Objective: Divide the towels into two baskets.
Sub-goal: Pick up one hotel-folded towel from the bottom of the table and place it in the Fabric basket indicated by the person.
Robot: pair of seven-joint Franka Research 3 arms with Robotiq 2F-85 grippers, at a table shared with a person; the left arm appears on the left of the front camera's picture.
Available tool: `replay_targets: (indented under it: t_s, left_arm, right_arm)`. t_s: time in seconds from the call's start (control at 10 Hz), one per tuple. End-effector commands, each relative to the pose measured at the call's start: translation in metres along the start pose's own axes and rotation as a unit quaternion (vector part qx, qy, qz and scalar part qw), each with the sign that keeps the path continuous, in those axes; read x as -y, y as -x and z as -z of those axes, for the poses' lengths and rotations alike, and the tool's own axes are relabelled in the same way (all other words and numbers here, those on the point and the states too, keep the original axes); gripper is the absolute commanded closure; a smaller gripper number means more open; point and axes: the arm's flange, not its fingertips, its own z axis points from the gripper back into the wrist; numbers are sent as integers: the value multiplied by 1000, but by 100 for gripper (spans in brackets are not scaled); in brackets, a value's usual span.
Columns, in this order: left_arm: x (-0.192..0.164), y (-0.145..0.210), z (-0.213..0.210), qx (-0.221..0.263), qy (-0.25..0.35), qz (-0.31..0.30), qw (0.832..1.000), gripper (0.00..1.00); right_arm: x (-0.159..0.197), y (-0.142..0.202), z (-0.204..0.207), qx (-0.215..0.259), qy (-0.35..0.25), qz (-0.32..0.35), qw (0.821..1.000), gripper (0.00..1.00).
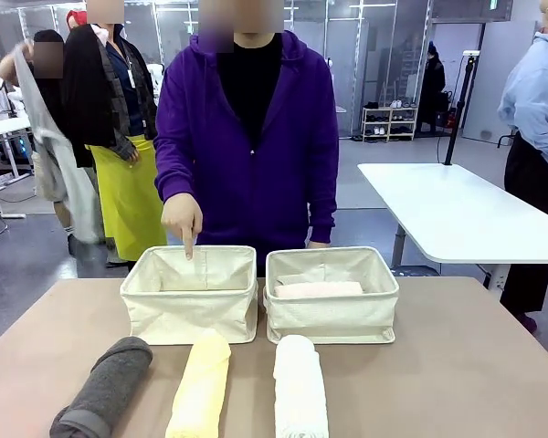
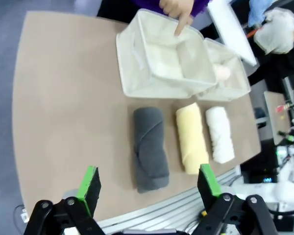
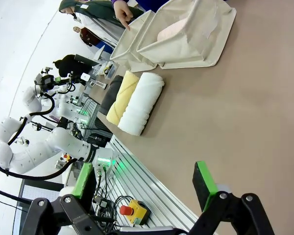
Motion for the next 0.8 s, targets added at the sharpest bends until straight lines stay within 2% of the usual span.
replay_targets:
  t_s: [0.0,0.5,0.7]
  left_arm:
    - [21,71,54,-21,-48,39,998,0]
    - [36,92,104,-84,-94,84,988,0]
    - [40,104,121,-114,-93,92,985,0]
  right_arm:
    - [-6,1,-2,0,-3,-2,1000,0]
    - [-6,1,-2,0,-3,-2,1000,0]
    - [-6,1,-2,0,-3,-2,1000,0]
